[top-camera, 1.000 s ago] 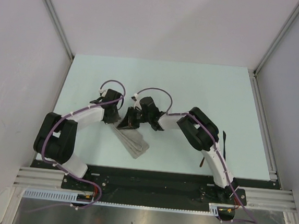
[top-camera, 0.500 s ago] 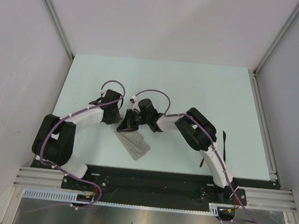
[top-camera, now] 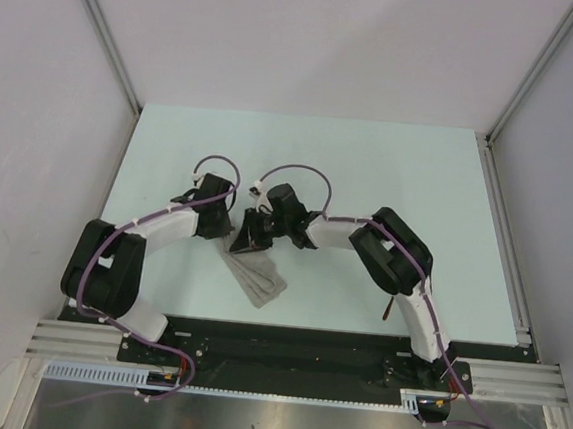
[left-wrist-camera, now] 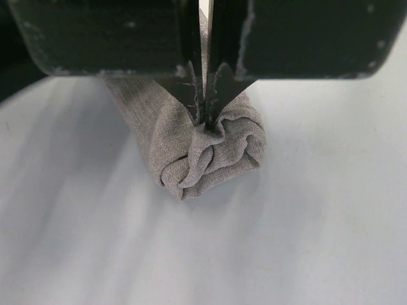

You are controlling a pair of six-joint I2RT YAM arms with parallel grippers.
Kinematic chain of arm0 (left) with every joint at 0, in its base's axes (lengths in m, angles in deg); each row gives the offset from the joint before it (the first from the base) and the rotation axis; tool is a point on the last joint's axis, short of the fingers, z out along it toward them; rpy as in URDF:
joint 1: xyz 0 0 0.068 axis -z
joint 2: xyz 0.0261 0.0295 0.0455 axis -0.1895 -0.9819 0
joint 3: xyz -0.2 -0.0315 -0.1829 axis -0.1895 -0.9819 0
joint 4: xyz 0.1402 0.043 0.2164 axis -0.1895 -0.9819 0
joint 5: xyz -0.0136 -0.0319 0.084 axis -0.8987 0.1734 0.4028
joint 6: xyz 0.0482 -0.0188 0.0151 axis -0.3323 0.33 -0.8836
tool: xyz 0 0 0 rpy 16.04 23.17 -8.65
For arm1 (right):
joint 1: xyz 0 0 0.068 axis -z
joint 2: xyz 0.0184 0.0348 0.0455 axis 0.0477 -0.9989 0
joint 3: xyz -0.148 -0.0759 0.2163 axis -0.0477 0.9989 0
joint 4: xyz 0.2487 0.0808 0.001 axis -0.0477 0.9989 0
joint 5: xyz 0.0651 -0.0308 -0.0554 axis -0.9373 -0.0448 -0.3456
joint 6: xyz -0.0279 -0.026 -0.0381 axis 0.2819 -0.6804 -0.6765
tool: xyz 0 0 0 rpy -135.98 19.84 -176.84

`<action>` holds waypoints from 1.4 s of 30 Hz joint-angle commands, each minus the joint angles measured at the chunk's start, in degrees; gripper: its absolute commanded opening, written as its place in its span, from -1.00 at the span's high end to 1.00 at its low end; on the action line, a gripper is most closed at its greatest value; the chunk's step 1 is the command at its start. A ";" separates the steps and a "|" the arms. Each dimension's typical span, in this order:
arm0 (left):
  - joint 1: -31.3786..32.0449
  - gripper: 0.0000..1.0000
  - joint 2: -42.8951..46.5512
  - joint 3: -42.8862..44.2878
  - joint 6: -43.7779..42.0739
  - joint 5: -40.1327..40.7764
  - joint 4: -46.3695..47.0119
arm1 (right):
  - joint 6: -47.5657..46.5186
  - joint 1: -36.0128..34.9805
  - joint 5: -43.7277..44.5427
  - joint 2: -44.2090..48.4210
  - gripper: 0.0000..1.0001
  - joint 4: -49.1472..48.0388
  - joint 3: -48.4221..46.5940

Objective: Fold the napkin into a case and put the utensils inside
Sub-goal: Stuff the top corner of the smaller-rectangle-folded napkin into the folded napkin.

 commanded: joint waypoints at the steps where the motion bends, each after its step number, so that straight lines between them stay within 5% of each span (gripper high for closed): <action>1: 0.70 0.88 4.01 -1.52 0.72 -1.93 0.72 | -10.62 0.87 2.29 11.54 0.42 12.77 1.84; 7: 2.89 0.34 8.94 -0.55 -0.33 -0.97 -2.53 | -16.18 1.66 6.60 20.77 0.14 22.03 8.51; 12: 9.13 0.28 13.07 -0.90 0.54 -1.50 -4.72 | -16.54 1.76 8.01 26.15 -0.05 21.16 17.99; 19: 17.48 0.30 20.89 -9.84 7.56 -2.11 -4.11 | -18.02 -0.61 12.04 29.67 -0.05 20.79 22.15; 30: 19.60 0.81 27.58 -20.41 16.71 -7.73 0.19 | -24.27 -5.10 22.06 28.97 -0.08 32.48 14.51; 42: 19.86 0.90 27.93 -22.08 18.65 -8.62 0.72 | -28.31 -8.35 25.59 22.29 0.16 39.69 6.77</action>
